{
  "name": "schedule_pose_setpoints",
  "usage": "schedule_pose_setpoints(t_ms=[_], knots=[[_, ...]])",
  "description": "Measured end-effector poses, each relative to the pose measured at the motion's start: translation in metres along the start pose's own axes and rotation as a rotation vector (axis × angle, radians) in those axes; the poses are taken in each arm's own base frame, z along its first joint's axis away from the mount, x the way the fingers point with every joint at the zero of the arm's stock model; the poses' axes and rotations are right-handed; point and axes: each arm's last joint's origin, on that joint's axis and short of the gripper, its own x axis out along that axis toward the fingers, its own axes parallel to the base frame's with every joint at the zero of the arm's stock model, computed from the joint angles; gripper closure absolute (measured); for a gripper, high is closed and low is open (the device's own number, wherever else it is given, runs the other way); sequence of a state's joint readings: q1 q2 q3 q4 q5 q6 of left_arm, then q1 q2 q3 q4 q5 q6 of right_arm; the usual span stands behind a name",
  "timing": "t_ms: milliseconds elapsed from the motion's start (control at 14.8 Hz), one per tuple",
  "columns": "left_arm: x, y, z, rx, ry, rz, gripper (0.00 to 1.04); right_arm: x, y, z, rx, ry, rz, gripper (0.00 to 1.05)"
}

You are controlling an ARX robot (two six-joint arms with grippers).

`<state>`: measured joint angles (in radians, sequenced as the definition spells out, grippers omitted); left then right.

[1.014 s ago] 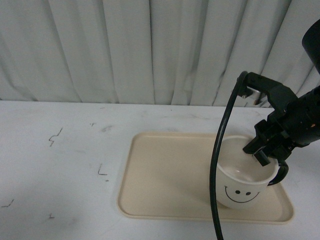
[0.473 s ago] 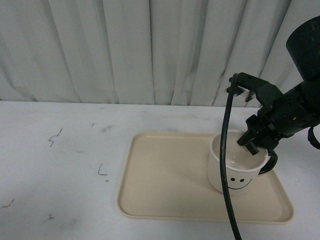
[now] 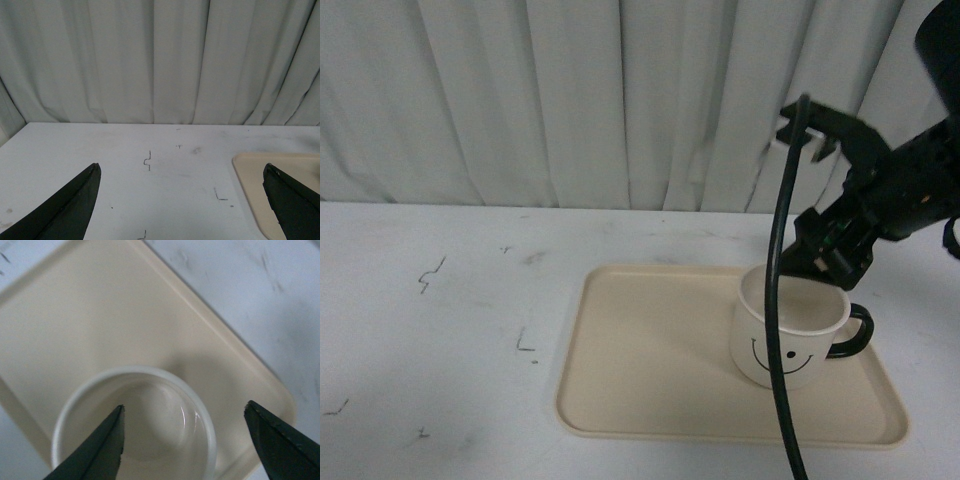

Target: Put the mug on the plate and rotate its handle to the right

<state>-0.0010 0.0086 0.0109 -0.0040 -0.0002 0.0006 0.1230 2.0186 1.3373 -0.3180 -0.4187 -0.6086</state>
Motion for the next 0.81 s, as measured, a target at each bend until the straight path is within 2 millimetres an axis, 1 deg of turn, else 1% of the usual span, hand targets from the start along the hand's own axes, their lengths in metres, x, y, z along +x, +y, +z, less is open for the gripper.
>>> schedule_pose_setpoints(t_ms=[68, 135, 203, 270, 338, 406, 473, 541, 609, 676, 744, 811], knots=[[0.0, 0.0, 0.0, 0.0, 0.0, 0.0, 0.07, -0.021, 0.001, 0.011, -0.031, -0.101, 0.007, 0.16], [0.0, 0.0, 0.0, 0.0, 0.0, 0.0, 0.07, -0.048, -0.001, 0.022, -0.059, -0.233, -0.003, 0.05], [0.0, 0.0, 0.0, 0.0, 0.0, 0.0, 0.07, -0.078, 0.002, 0.029, -0.084, -0.39, -0.016, 0.07], [0.0, 0.0, 0.0, 0.0, 0.0, 0.0, 0.07, -0.108, 0.01, 0.037, -0.106, -0.548, -0.026, 0.06], [0.0, 0.0, 0.0, 0.0, -0.001, 0.0, 0.07, -0.114, 0.011, 0.042, -0.096, -0.574, -0.027, 0.06], [0.0, 0.0, 0.0, 0.0, 0.0, 0.0, 0.07, -0.104, 0.01, 0.037, -0.059, -0.547, -0.004, 0.06], [0.0, 0.0, 0.0, 0.0, 0.0, 0.001, 0.07, -0.092, 0.014, 0.033, -0.034, -0.595, -0.202, 0.13], [0.0, 0.0, 0.0, 0.0, 0.0, 0.0, 0.07, -0.089, 0.025, 0.017, 0.093, -0.635, -0.412, 0.24], [0.0, 0.0, 0.0, 0.0, 0.0, 0.0, 0.07, -0.096, 0.038, -0.005, 0.225, -0.698, -0.602, 0.37], [0.0, 0.0, 0.0, 0.0, 0.0, 0.0, 0.07, -0.11, 0.043, -0.019, 0.302, -0.766, -0.737, 0.48], [0.0, 0.0, 0.0, 0.0, 0.0, 0.0, 0.07, -0.126, 0.052, -0.033, 0.344, -0.831, -0.81, 0.61], [0.0, 0.0, 0.0, 0.0, 0.0, 0.0, 0.07, -0.13, 0.061, -0.046, 0.358, -0.842, -0.814, 0.72]])
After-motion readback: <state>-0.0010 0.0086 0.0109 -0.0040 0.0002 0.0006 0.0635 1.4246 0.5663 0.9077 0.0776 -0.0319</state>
